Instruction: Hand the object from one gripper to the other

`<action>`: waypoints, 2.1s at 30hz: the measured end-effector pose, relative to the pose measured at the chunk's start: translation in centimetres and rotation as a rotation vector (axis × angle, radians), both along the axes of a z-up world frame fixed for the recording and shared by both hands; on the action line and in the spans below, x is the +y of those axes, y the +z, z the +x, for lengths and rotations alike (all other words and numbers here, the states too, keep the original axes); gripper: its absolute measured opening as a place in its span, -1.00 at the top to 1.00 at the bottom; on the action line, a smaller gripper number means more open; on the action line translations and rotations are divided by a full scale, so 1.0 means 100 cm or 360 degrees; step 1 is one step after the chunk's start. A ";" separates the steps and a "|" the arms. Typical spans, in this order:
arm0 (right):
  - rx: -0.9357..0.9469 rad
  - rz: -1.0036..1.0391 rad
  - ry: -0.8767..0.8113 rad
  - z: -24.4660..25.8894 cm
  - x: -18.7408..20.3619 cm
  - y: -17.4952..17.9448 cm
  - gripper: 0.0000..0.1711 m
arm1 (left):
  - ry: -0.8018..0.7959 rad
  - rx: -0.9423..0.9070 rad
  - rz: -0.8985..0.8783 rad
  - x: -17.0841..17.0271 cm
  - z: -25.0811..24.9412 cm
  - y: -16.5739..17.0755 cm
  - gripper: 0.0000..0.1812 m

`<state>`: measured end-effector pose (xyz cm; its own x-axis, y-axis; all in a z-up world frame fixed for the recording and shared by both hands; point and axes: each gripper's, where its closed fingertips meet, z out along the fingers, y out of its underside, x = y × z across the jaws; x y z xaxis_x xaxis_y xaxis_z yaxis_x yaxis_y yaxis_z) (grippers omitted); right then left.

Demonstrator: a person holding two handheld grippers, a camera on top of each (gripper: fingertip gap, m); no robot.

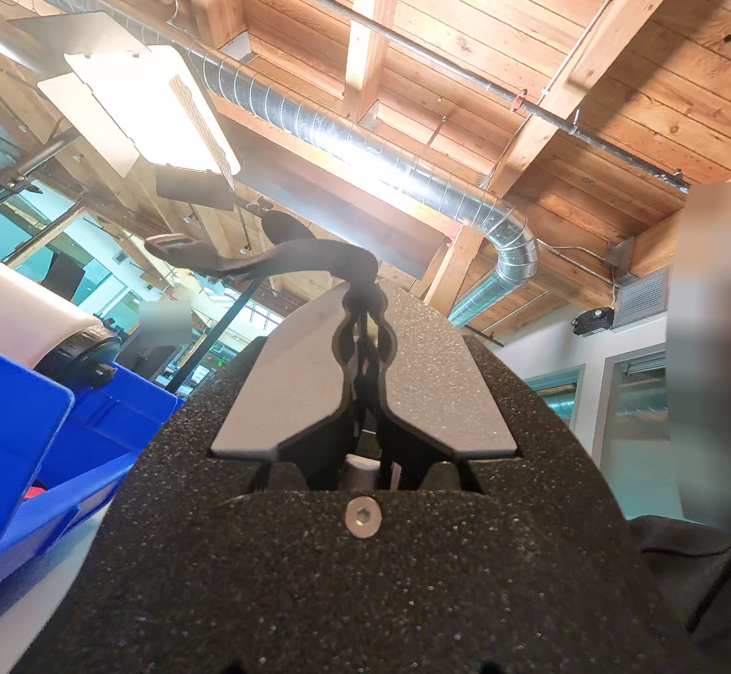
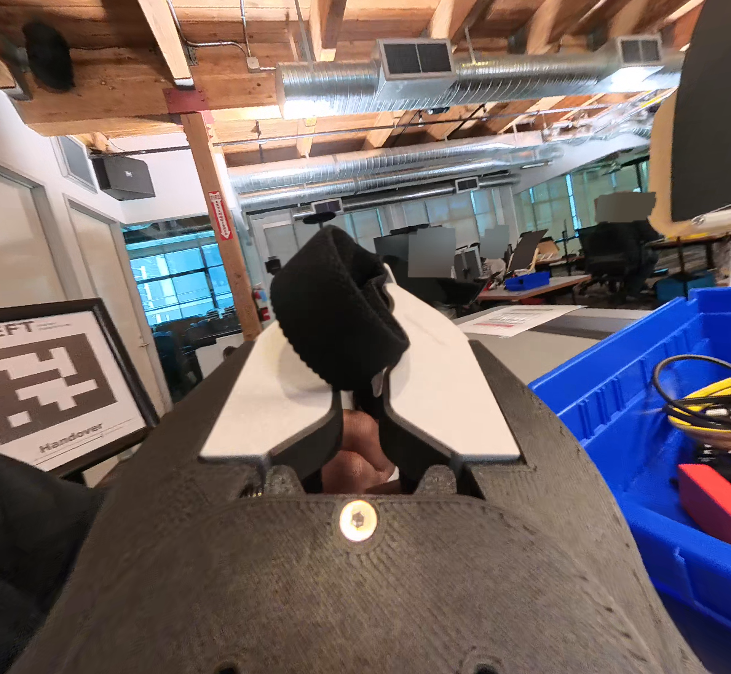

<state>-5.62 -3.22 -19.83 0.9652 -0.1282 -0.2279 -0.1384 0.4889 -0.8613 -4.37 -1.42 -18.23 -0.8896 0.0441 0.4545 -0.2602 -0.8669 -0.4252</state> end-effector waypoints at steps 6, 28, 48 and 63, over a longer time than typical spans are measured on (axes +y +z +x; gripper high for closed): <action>-0.0031 0.0030 -0.0200 0.013 -0.016 0.004 0.94 | -0.0025 0.0072 0.0147 -0.014 0.005 -0.008 0.83; 0.0366 -0.0912 -0.0135 0.031 -0.040 -0.046 1.00 | 0.2092 -0.0950 0.2556 -0.057 0.027 -0.070 0.48; -0.0001 -0.0890 0.0412 -0.008 -0.028 -0.056 0.50 | 0.0876 -0.0080 0.1169 -0.012 0.018 -0.030 0.92; -0.0420 -0.1147 -0.0431 0.050 -0.055 -0.058 0.95 | 0.0640 -0.0504 0.1426 -0.065 -0.018 -0.037 0.35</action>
